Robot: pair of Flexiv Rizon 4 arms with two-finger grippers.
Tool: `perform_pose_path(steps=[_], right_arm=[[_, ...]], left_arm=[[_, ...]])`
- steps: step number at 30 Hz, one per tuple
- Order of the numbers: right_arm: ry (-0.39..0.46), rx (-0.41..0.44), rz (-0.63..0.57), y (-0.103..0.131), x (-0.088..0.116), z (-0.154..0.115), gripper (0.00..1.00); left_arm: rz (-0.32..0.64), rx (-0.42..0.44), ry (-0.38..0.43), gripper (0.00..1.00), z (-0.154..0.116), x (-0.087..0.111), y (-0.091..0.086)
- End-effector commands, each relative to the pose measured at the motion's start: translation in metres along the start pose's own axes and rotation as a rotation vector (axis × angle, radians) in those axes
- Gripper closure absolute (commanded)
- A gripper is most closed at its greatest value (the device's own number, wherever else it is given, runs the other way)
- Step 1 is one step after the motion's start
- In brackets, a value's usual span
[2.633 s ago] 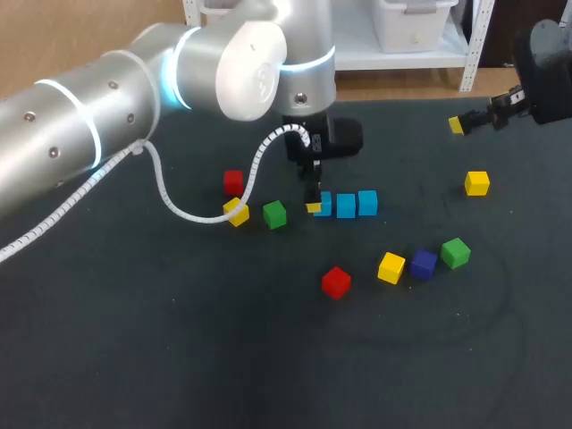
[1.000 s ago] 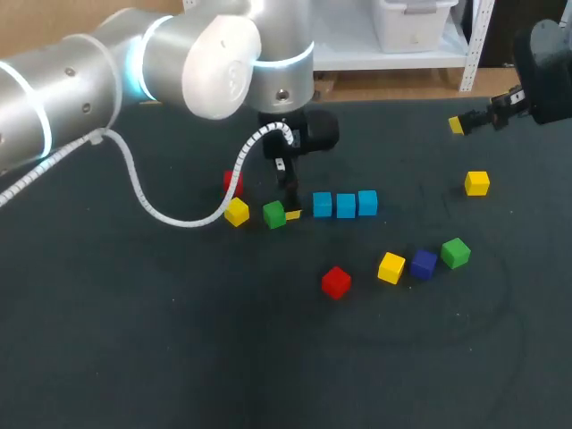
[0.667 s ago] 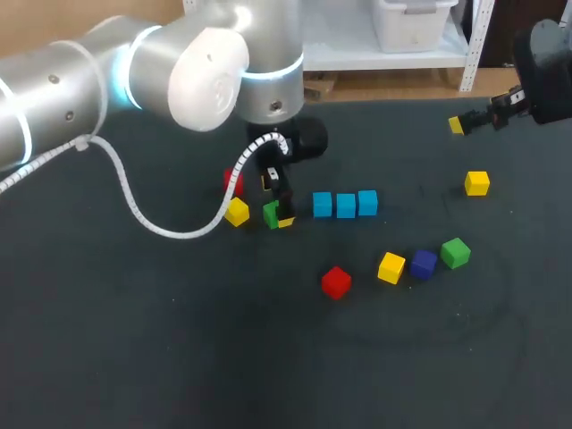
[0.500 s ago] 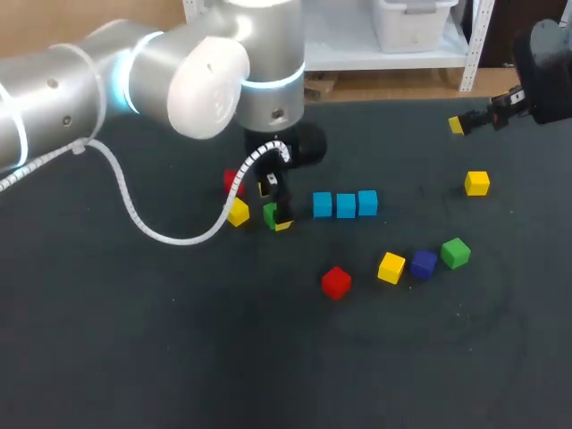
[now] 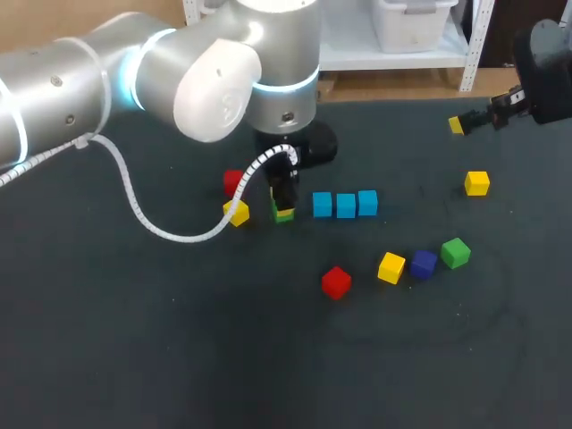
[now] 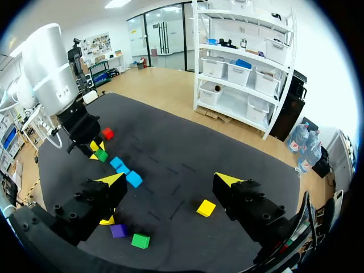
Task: Place the blue cubes, place green cubes on the blue cubes, place the yellow cubes on the green cubes, then place the red cubes on the yellow cubes, and place purple cube on the red cubes.
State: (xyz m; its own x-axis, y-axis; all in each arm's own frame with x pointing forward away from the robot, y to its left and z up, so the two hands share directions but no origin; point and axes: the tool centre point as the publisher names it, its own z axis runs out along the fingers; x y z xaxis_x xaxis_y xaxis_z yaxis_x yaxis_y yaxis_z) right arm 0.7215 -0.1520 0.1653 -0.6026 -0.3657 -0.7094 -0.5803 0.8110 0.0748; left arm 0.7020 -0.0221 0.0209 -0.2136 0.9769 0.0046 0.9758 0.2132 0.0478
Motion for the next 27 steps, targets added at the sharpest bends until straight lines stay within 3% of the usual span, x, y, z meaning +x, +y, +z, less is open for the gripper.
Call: perform_pose_path(steps=[1,8,14,27], right_arm=[[-0.002,0.008,0.001,0.002,0.001,0.000,0.00],[-0.002,0.008,0.001,0.002,0.001,0.000,0.00],[-0.002,0.008,0.001,0.002,0.001,0.000,0.00],[-0.002,0.008,0.001,0.002,0.001,0.000,0.00]], left_arm=[[0.067,-0.019,-0.003,1.00,-0.013,-0.007,0.007],[0.213,-0.054,-0.049,1.00,-0.035,-0.029,0.024],[0.354,-0.023,-0.054,1.00,-0.028,-0.055,0.025],[0.371,0.008,-0.063,1.00,-0.027,-0.080,0.019]])
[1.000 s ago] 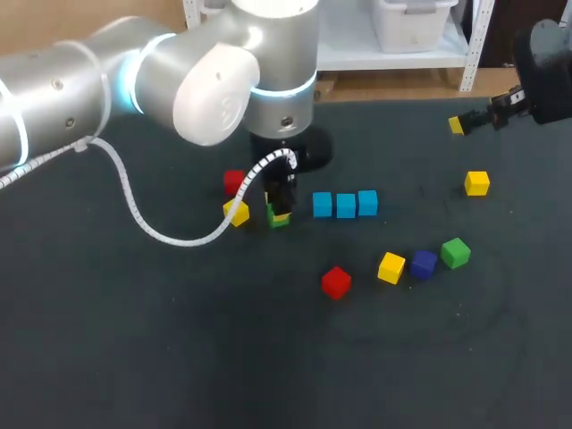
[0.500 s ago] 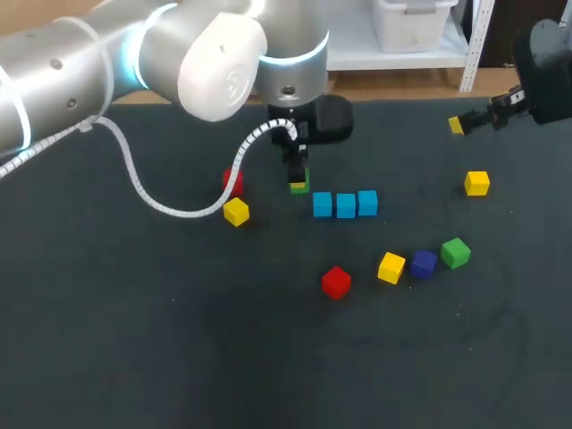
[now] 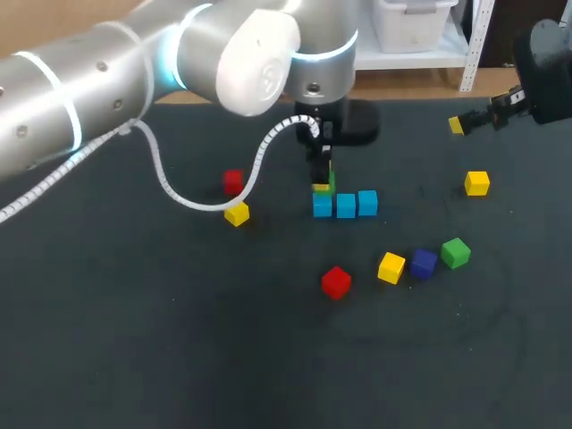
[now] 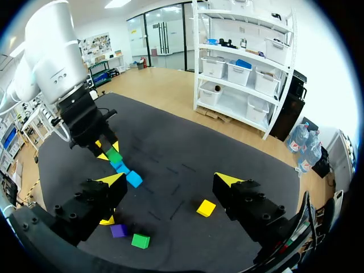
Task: Place the blue cubes, place green cubes on the blue cubes, place the yellow cubes on the green cubes, then place the red cubes on the yellow cubes, and place purple cube on the red cubes.
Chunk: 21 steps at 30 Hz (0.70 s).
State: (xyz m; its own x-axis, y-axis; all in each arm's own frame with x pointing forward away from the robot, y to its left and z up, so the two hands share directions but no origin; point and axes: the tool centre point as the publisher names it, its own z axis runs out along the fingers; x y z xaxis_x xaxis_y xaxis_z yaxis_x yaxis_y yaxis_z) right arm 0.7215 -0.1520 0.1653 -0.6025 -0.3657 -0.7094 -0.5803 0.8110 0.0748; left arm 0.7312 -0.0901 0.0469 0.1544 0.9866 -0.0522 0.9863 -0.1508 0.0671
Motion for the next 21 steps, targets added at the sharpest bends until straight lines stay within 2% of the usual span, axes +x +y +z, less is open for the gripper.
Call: perform_pose_path(steps=[1,21], right_arm=[[-0.002,0.008,0.001,0.0017,0.0007,0.0000,0.00],[-0.002,0.008,0.001,0.0017,0.0007,0.0000,0.00]], left_arm=[[0.002,0.023,0.011,1.00,-0.0003,-0.0063,0.0064],[-0.036,0.042,0.018,0.98,0.0081,-0.0095,-0.0007]])
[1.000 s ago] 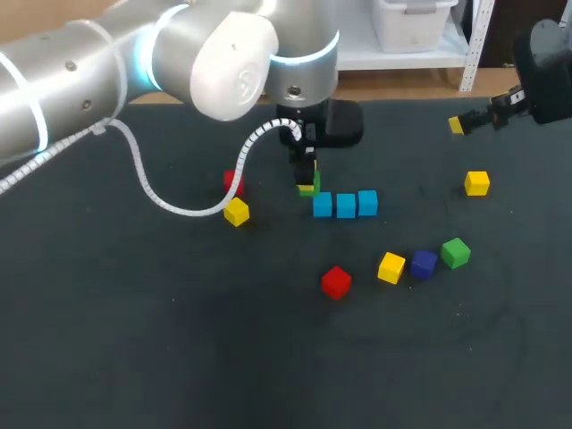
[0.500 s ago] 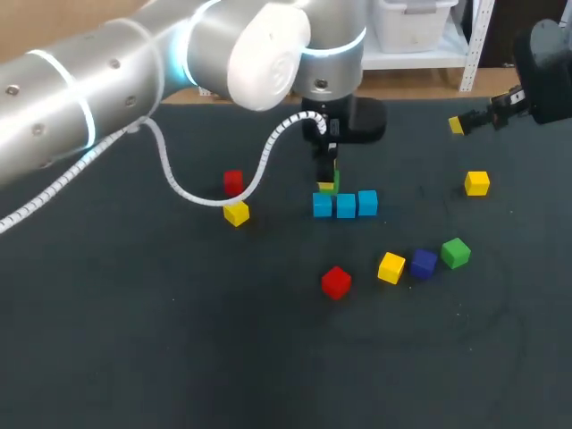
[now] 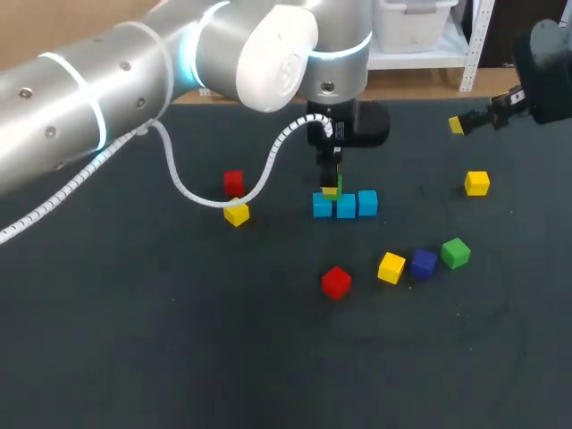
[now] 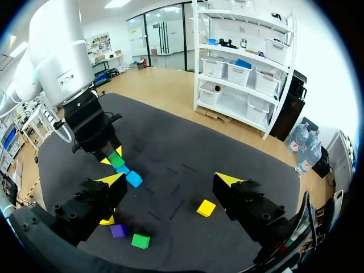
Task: Place the blue cubes, place green cubes on the blue cubes, place the yellow cubes on the green cubes, then place the red cubes on the yellow cubes, and place purple cube on the red cubes.
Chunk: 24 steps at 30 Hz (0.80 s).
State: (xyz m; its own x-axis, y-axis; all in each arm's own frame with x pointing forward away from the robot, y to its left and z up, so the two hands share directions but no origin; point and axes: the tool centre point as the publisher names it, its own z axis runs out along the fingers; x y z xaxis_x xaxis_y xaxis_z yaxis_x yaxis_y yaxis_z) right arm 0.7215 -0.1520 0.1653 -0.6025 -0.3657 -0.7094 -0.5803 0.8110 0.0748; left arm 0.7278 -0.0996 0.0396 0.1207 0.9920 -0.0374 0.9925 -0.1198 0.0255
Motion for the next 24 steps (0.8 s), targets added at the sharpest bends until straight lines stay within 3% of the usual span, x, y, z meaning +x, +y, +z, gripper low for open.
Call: perform_pose_path(steps=[1,24], right_arm=[[-0.002,0.008,0.001,0.0017,0.0007,0.0000,0.00],[-0.002,0.008,0.001,0.0017,0.0007,0.0000,0.00]], left_arm=[[-0.004,0.003,0.003,0.97,0.0004,0.0000,0.0017],[-0.035,0.047,0.011,1.00,0.0066,-0.0024,-0.0066]])
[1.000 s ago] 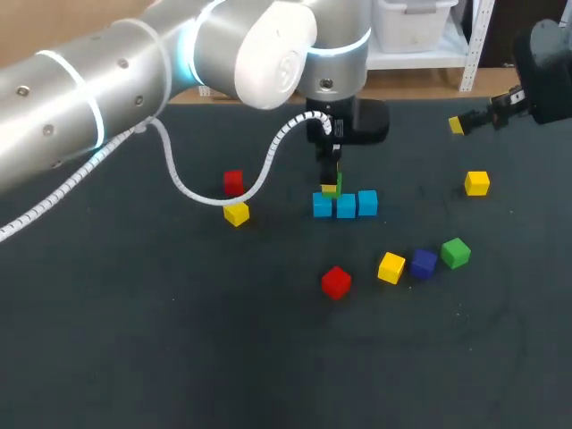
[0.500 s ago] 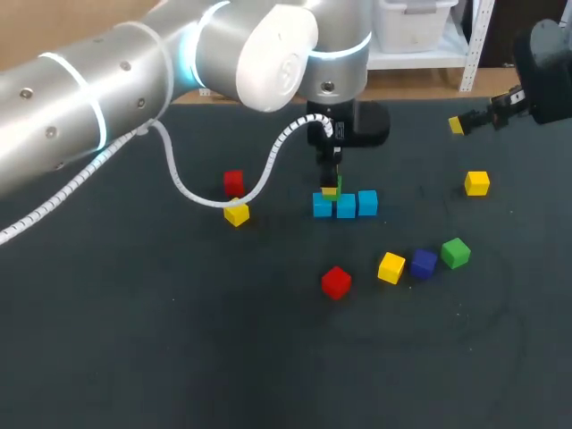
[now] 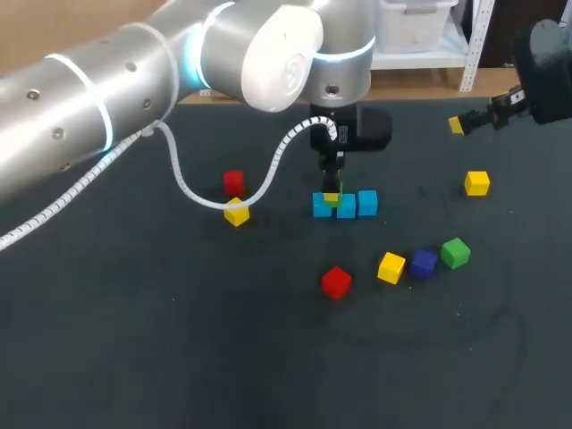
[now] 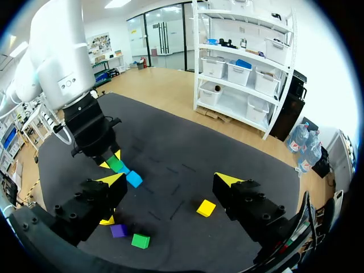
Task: Place the blue cubes, place green cubes on the blue cubes, place the yellow cubes on the green cubes, then place the red cubes on the yellow cubes, and place purple cube on the red cubes.
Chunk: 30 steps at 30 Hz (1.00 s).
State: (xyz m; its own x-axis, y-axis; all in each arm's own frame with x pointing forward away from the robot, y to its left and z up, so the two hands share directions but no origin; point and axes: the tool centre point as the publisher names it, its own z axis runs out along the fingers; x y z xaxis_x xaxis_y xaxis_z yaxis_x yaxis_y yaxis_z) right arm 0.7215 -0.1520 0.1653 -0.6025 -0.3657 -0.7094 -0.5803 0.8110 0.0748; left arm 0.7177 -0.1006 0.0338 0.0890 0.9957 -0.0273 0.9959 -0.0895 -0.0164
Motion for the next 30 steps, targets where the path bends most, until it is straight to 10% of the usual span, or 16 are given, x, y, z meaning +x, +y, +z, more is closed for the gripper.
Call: perform_pose_path(steps=[1,30], right_arm=[[-0.002,0.008,0.001,0.0017,0.0007,0.0000,0.00],[-0.002,0.008,0.001,0.0017,0.0007,0.0000,0.00]], left_arm=[[-0.006,0.006,0.000,1.00,0.0007,-0.0001,0.0038],[-0.090,0.055,0.015,1.00,-0.0074,-0.0063,0.0029]])
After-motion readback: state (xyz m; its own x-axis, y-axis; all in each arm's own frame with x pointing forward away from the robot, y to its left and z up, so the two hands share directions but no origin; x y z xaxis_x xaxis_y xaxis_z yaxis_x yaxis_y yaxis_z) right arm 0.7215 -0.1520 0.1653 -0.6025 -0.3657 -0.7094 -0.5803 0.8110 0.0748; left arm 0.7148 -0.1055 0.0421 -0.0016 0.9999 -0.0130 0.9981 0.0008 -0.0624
